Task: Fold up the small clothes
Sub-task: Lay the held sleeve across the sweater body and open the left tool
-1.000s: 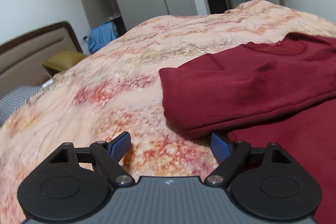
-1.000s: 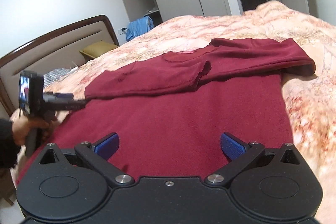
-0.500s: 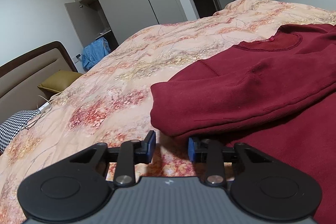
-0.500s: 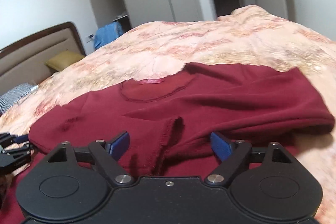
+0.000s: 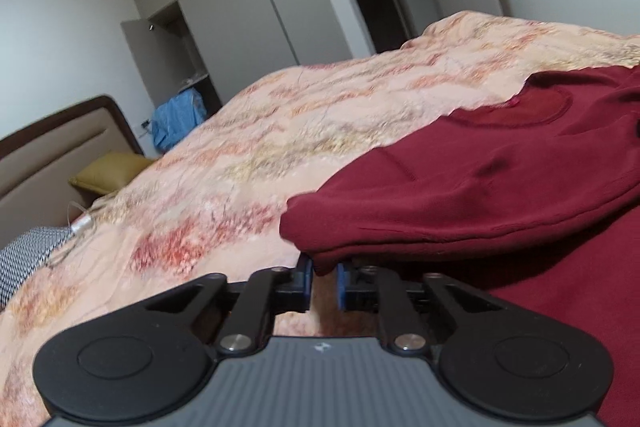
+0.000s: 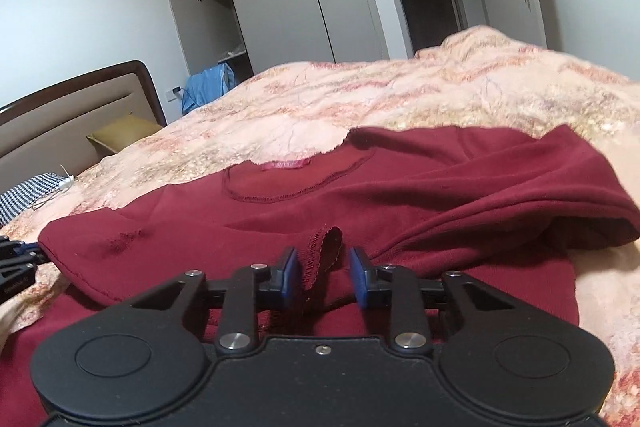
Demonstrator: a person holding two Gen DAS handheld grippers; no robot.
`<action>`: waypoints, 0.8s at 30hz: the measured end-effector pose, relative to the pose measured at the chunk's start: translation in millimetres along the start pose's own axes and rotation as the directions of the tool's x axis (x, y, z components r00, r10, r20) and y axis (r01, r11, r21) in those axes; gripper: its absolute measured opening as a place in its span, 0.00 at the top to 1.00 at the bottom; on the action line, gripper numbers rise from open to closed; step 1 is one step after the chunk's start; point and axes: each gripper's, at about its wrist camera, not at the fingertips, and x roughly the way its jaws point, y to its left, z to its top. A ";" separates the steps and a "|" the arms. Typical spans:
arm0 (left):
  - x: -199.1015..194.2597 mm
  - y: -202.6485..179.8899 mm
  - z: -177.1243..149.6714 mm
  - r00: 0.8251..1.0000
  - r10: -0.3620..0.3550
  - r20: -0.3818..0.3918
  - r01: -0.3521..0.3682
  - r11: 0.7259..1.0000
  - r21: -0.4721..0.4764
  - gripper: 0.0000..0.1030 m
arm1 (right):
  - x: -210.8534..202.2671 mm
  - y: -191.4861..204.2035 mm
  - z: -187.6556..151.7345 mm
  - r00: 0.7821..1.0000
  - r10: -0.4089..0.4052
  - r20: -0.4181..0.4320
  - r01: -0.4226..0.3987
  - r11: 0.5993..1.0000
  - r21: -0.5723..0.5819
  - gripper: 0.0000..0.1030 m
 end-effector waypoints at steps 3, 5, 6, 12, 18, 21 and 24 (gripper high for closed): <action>-4.9 -1.6 1.5 1.000 -0.012 0.007 0.012 1.000 0.001 0.93 | -4.9 3.2 -2.5 1.000 0.003 0.031 -0.002 1.000 -0.023 0.64; -5.7 -0.3 0.5 1.000 -0.016 0.001 0.016 1.000 -0.017 0.94 | -6.1 6.6 -4.2 0.999 0.005 0.040 -0.004 0.999 -0.044 0.65; -5.3 0.6 0.4 1.000 -0.016 -0.004 0.016 1.000 -0.027 0.94 | -6.1 8.0 -4.6 0.999 0.010 0.042 -0.008 0.998 -0.057 0.72; -12.5 6.5 -2.0 1.000 -0.002 -0.017 0.000 0.995 -0.096 0.96 | -1.1 19.1 -6.8 1.000 0.004 0.016 -0.002 0.992 -0.128 0.91; 0.5 21.6 -17.6 0.978 -0.079 -0.194 0.024 0.962 -0.271 0.97 | 3.2 25.2 -10.2 1.000 -0.026 0.006 0.027 0.987 -0.159 0.91; 2.4 22.9 -19.9 0.977 -0.083 -0.195 0.027 0.961 -0.275 0.97 | 5.4 24.1 -10.1 1.000 -0.030 -0.005 0.029 0.986 -0.162 0.90; 1.2 24.8 -21.3 0.977 -0.105 -0.186 0.049 0.957 -0.286 0.95 | 6.4 21.4 -10.0 1.000 -0.023 -0.012 0.021 0.989 -0.147 0.90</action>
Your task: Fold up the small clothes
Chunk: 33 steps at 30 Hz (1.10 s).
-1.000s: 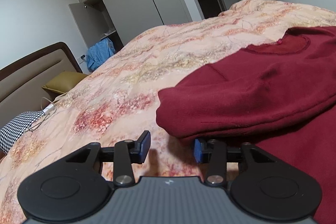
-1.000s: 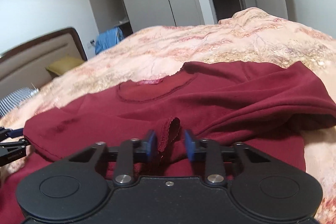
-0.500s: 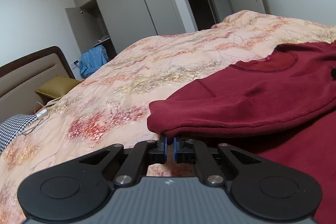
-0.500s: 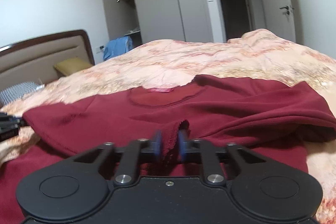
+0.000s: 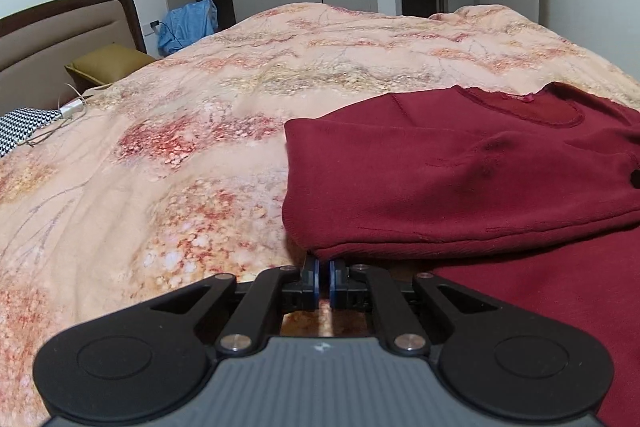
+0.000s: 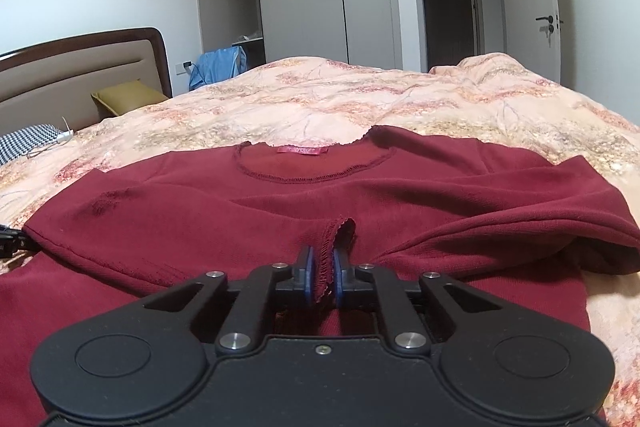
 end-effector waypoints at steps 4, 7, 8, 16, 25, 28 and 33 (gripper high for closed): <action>-10.6 -2.2 -2.5 1.000 -0.004 -0.008 0.004 1.000 -0.007 0.88 | -3.9 -5.5 3.0 0.999 0.034 0.009 -0.034 0.999 0.032 0.67; -24.6 -1.9 -8.2 1.000 0.009 -0.003 -0.009 1.000 -0.025 0.49 | -18.4 -10.5 6.5 1.000 0.018 -0.002 -0.017 0.998 0.060 0.47; -31.3 -1.0 -11.0 1.000 0.017 0.004 -0.017 0.999 -0.041 0.36 | -26.1 -11.2 5.7 1.000 0.013 -0.010 -0.012 0.998 0.061 0.44; -97.8 -1.4 -55.2 0.999 -0.043 0.005 0.044 0.993 -0.113 0.16 | -105.3 -42.9 -26.6 0.995 -0.018 -0.102 0.021 0.999 0.034 0.25; -148.9 -12.0 -99.6 0.997 -0.063 -0.045 0.056 0.989 -0.134 0.07 | -118.0 -74.4 -8.1 0.992 -0.123 -0.021 0.123 0.992 0.012 0.01; -153.6 -11.4 -100.0 0.997 -0.061 -0.056 0.051 0.986 -0.161 0.04 | -85.0 -83.0 17.8 0.977 -0.212 -0.011 0.212 0.976 0.041 0.01; -154.2 -11.4 -97.6 0.996 -0.064 -0.065 0.052 0.983 -0.175 0.03 | -21.4 -107.5 49.7 0.932 -0.351 -0.090 0.359 0.928 0.102 0.01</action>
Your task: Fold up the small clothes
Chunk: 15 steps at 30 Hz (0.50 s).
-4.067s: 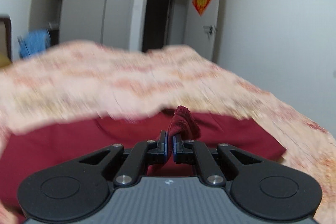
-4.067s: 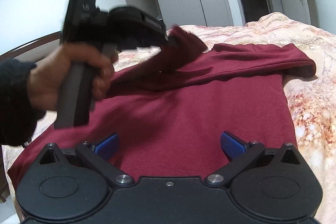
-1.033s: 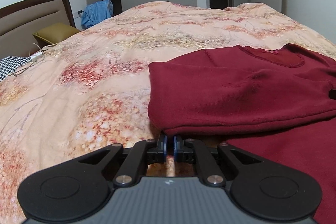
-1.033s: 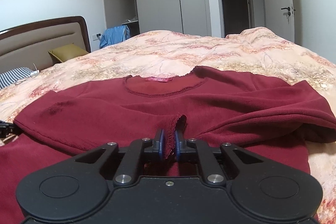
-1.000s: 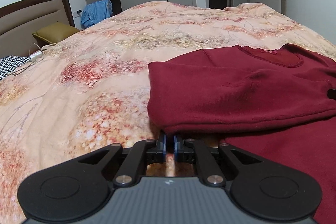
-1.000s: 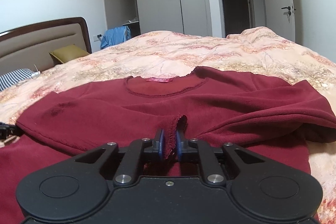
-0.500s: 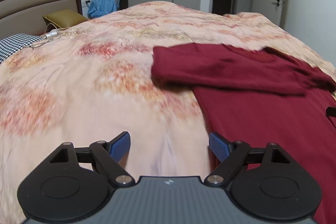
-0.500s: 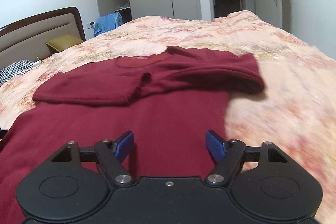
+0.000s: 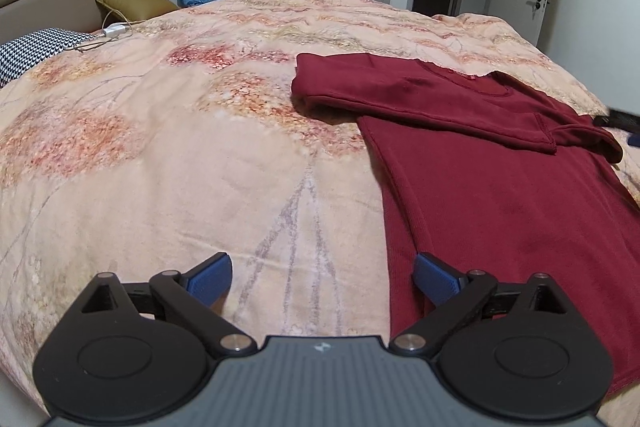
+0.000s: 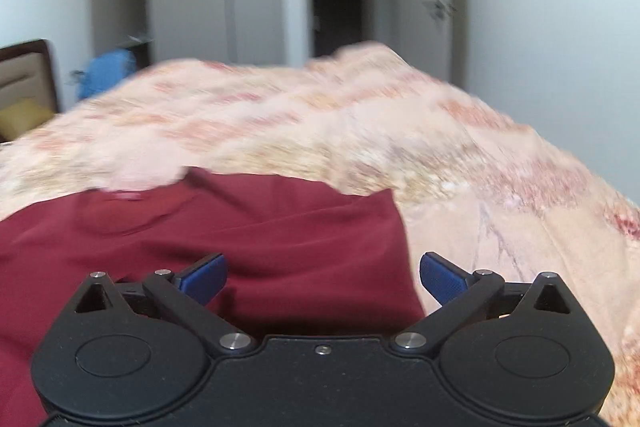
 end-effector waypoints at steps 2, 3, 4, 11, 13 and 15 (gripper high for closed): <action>0.5 1.1 0.7 1.000 0.002 -0.001 -0.002 1.000 0.003 0.02 | 19.6 -6.3 2.8 0.995 -0.058 -0.077 0.061 0.998 0.026 0.03; 0.4 1.7 0.5 1.000 0.003 -0.001 -0.003 1.000 0.002 0.02 | 22.9 -11.1 -0.3 0.993 -0.066 -0.102 0.070 0.997 0.028 0.04; 0.0 2.9 0.4 1.000 0.003 -0.002 -0.003 1.000 -0.001 0.02 | 21.9 -15.4 -6.5 0.991 -0.063 -0.115 0.066 0.998 0.022 0.04; -13.3 11.0 -4.1 0.999 -0.035 0.022 0.035 0.999 -0.003 0.02 | -24.7 -37.7 -55.6 0.998 -0.002 -0.056 -0.001 0.999 -0.052 0.01; -21.5 7.3 -6.6 0.997 -0.070 0.037 0.069 0.997 0.026 0.00 | -37.6 -42.4 -65.2 0.998 0.014 -0.058 -0.018 0.997 -0.072 0.01; -29.9 1.1 -7.9 0.992 -0.119 0.040 0.116 0.992 0.055 0.00 | -57.4 -46.3 -72.8 0.999 0.037 -0.035 -0.039 0.996 -0.080 0.01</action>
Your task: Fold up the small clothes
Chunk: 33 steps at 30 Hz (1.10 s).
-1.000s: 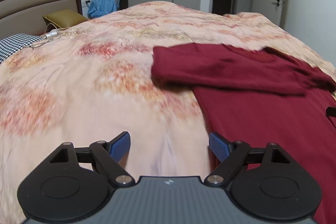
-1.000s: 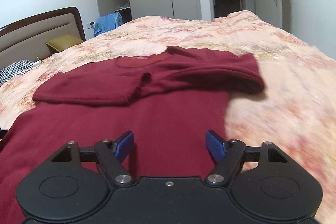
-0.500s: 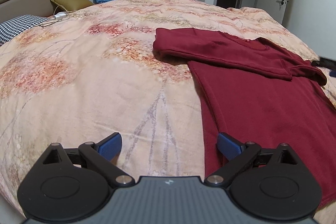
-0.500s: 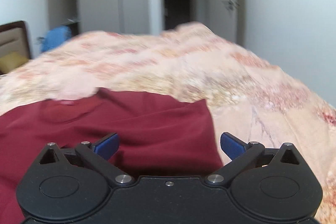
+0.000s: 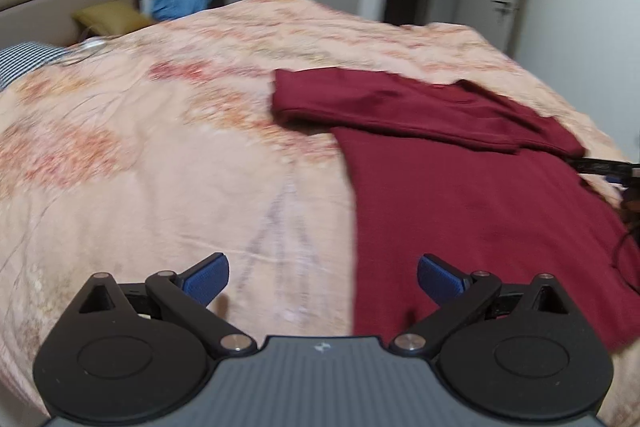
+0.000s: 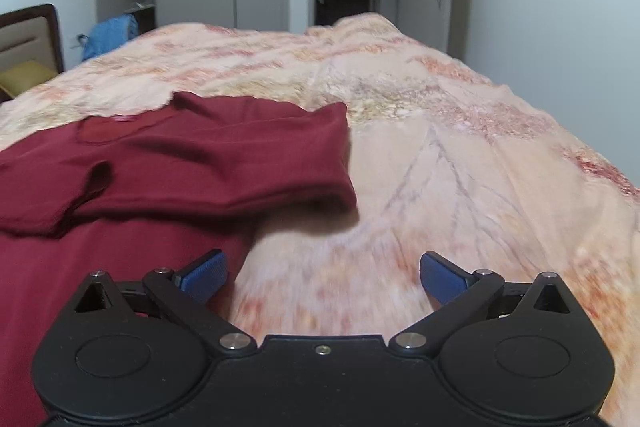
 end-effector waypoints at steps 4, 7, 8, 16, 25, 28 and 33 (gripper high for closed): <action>-10.4 -10.9 -7.2 0.997 -0.074 -0.012 0.074 0.997 0.020 0.00 | -58.3 0.4 -17.9 0.995 0.065 0.072 -0.060 0.996 -0.060 0.01; -11.1 -16.7 -17.0 0.995 -0.083 -0.051 0.084 0.996 0.014 0.00 | -107.2 8.1 -38.6 0.983 0.153 0.101 -0.134 0.975 -0.178 0.01; -11.5 -18.3 -20.2 0.995 -0.079 -0.065 0.080 0.997 0.011 0.00 | -123.4 12.7 -48.5 0.977 0.181 0.110 -0.151 0.960 -0.237 0.01; -38.1 -35.7 -50.0 0.997 -0.040 -0.073 0.044 0.998 0.051 0.00 | -216.2 63.2 -124.5 0.932 0.334 0.143 -0.189 0.783 -0.593 0.01; -63.0 -66.3 -69.4 0.999 -0.040 -0.023 0.042 0.992 0.116 0.00 | -221.1 112.3 -180.4 0.942 0.266 0.205 -0.022 0.658 -0.753 0.01; -66.8 -73.5 -73.1 0.999 -0.037 -0.001 0.037 0.990 0.136 0.00 | -213.7 118.2 -192.1 0.920 0.242 0.307 0.090 0.632 -0.770 0.04; -67.4 -86.1 -80.8 0.999 -0.025 0.036 0.017 0.977 0.211 0.00 | -217.5 123.2 -193.6 0.899 0.285 0.331 0.088 0.625 -0.776 0.52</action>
